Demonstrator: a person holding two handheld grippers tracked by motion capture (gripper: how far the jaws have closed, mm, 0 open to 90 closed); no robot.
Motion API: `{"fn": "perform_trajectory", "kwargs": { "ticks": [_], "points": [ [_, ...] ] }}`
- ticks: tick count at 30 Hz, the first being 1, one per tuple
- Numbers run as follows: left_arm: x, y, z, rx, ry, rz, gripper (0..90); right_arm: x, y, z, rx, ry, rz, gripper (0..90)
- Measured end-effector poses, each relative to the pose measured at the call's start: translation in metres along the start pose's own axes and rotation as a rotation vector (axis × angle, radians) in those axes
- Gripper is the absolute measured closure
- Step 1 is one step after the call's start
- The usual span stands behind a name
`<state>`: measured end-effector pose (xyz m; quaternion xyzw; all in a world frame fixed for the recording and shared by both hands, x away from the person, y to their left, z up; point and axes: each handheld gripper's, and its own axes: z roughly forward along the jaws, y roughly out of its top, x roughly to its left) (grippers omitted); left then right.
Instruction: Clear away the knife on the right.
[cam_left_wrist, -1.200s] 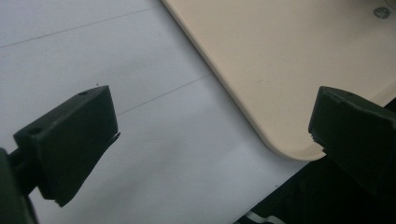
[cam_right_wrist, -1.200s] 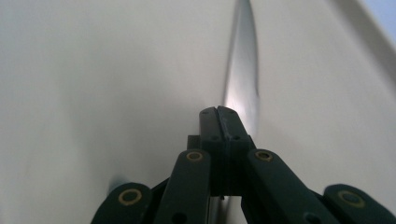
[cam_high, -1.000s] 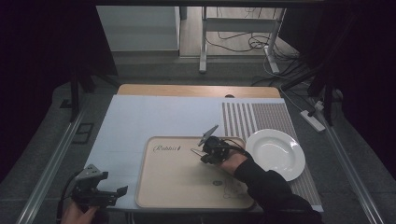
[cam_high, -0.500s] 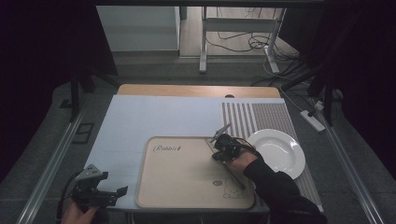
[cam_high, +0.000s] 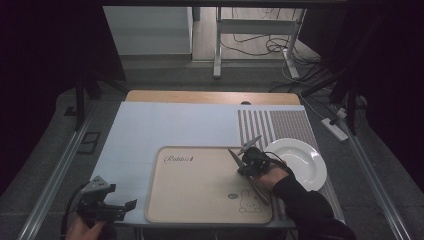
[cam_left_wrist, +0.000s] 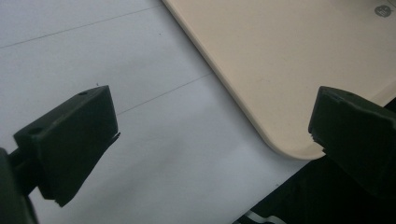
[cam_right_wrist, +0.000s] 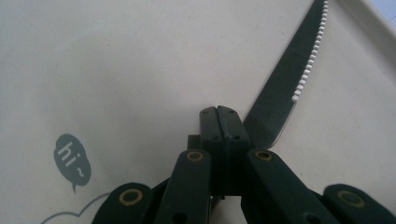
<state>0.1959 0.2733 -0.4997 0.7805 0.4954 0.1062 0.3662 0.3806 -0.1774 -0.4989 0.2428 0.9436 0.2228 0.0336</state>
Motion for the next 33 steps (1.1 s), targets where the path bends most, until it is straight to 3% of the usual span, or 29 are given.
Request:
{"fn": "perform_trajectory", "kwargs": {
  "ticks": [24, 33],
  "points": [
    [0.0, 0.0, 0.0, 0.002, 0.002, 0.001, 1.0, -0.012, -0.036, -0.021, -0.015, -0.017, 0.091, 90.0],
    [0.0, 0.001, 0.001, 0.003, 0.002, -0.001, 1.0, -0.013, -0.04, -0.023, -0.031, -0.026, 0.104, 90.0]
  ]
}}
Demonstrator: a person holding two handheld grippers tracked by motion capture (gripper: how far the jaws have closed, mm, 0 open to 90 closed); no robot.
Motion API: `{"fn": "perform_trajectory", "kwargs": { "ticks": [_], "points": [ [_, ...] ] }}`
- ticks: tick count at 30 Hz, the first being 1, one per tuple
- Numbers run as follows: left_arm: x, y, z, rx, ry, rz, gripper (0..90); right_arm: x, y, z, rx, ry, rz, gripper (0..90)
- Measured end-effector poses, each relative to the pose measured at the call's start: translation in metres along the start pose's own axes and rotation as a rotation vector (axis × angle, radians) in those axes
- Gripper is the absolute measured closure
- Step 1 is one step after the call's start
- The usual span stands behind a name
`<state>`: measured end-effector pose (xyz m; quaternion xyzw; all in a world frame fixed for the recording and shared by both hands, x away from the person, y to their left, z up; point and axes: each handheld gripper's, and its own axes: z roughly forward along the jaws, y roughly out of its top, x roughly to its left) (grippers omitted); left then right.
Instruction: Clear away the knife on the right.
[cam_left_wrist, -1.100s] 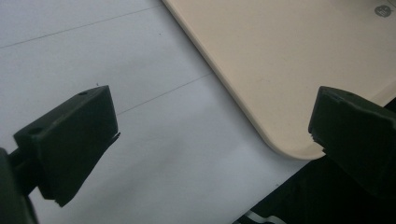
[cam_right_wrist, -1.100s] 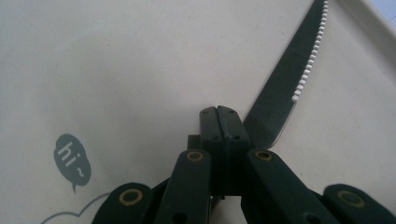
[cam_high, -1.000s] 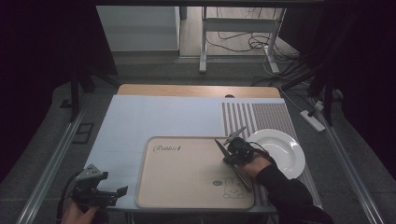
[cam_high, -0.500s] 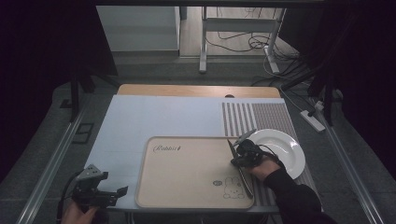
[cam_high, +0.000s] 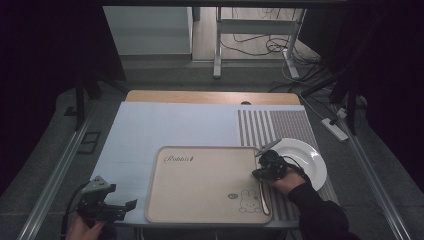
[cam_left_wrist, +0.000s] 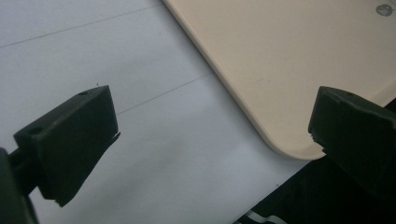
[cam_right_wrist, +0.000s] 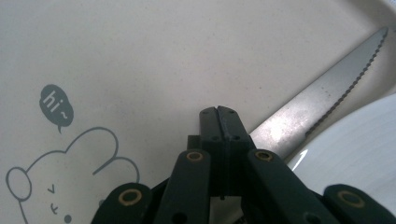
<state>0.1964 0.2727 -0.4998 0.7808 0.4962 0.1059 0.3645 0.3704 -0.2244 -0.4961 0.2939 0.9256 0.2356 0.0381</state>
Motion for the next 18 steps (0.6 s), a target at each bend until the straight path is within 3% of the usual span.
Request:
{"fn": "perform_trajectory", "kwargs": {
  "ticks": [6, 18],
  "points": [
    [0.0, 0.0, 0.0, 0.0, 0.0, 0.0, 1.0, 0.001, 0.002, -0.004, -0.052, 0.002, 0.018, 82.2],
    [0.0, 0.0, 0.0, 0.001, 0.0, 0.002, 1.0, 0.006, 0.002, -0.014, -0.125, -0.028, 0.037, 55.7]
  ]
}}
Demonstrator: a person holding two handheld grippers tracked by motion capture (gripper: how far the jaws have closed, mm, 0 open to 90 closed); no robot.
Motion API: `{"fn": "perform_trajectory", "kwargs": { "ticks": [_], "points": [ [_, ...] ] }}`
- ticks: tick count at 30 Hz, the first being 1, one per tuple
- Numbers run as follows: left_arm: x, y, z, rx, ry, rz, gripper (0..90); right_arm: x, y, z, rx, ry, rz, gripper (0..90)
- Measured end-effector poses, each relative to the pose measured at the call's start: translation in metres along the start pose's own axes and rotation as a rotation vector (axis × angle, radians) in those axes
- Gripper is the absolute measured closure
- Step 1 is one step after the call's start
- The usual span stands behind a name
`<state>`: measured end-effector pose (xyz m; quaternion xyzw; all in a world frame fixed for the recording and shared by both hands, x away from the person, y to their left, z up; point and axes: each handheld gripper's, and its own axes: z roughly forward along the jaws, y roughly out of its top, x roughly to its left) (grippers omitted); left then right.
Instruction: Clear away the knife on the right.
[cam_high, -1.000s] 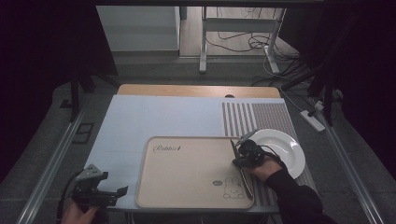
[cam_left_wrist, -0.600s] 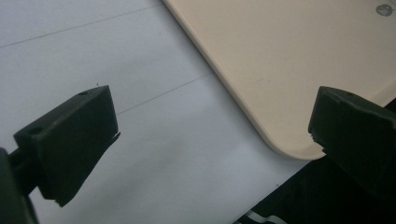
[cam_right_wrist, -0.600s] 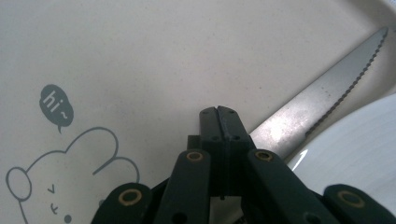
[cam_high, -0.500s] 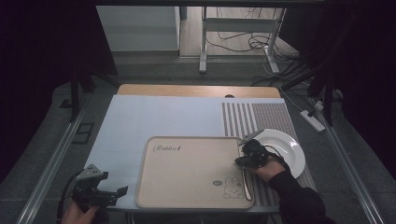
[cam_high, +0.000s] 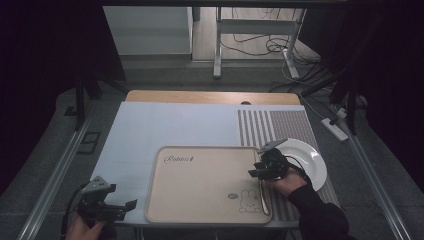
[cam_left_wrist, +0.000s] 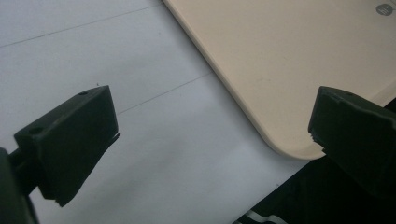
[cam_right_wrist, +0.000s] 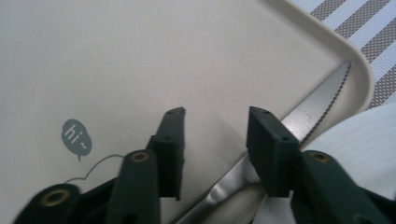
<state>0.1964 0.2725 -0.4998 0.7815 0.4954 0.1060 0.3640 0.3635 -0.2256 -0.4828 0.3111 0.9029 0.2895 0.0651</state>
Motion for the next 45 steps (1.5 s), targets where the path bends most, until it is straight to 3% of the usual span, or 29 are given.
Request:
{"fn": "perform_trajectory", "kwargs": {
  "ticks": [8, 11, 16, 30, 45],
  "points": [
    [0.0, 0.0, 0.0, 0.002, 0.001, 0.002, 1.0, 0.002, -0.002, -0.005, -0.034, -0.024, 0.028, 34.5],
    [0.0, 0.0, 0.0, 0.002, 0.002, 0.004, 1.0, 0.004, -0.003, -0.007, -0.055, -0.068, 0.026, 23.7],
    [0.0, 0.0, 0.0, 0.002, 0.002, 0.005, 1.0, 0.005, -0.01, -0.015, -0.09, -0.069, 0.055, 9.5],
    [-0.001, 0.0, 0.0, 0.005, 0.003, 0.007, 1.0, 0.005, -0.034, -0.032, -0.122, -0.112, 0.076, 0.1],
    [-0.001, 0.0, 0.0, 0.004, 0.004, 0.007, 1.0, 0.006, -0.065, -0.052, -0.189, -0.168, 0.136, 0.0]
  ]
}}
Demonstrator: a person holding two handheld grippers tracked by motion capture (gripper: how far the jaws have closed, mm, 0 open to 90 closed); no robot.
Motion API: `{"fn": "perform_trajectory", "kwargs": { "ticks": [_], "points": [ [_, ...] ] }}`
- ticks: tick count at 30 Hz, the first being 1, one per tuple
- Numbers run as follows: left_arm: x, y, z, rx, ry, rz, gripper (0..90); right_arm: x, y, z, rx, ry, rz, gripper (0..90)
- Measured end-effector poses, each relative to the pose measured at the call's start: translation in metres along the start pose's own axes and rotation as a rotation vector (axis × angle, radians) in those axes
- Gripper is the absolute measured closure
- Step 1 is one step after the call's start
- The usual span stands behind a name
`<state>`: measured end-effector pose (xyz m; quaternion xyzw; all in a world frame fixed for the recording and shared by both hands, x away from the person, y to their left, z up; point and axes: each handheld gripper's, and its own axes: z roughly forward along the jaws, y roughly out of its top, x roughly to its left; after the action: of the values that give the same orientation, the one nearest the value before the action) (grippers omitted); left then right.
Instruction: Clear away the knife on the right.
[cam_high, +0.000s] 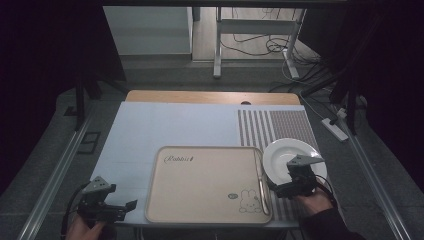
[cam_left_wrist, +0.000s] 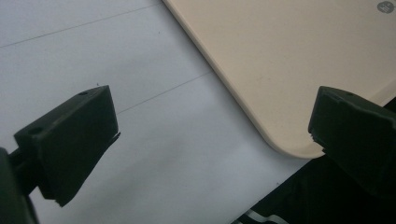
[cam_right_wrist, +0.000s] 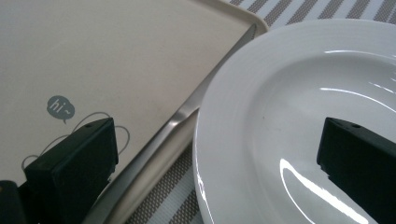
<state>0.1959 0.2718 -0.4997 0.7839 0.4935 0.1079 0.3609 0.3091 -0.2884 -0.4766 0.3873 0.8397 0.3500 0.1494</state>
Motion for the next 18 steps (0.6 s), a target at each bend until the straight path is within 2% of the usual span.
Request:
{"fn": "perform_trajectory", "kwargs": {
  "ticks": [7, 8, 18],
  "points": [
    [0.0, 0.0, 0.0, -0.001, 0.002, -0.001, 1.0, -0.002, -0.013, -0.013, -0.021, -0.029, 0.025, 0.0],
    [0.0, 0.0, 0.0, 0.0, 0.002, -0.001, 1.0, -0.003, -0.017, -0.017, -0.027, -0.049, 0.036, 0.0],
    [-0.001, -0.001, 0.0, -0.003, 0.004, 0.002, 1.0, -0.007, -0.031, -0.031, -0.047, -0.104, 0.076, 0.0]
  ]
}}
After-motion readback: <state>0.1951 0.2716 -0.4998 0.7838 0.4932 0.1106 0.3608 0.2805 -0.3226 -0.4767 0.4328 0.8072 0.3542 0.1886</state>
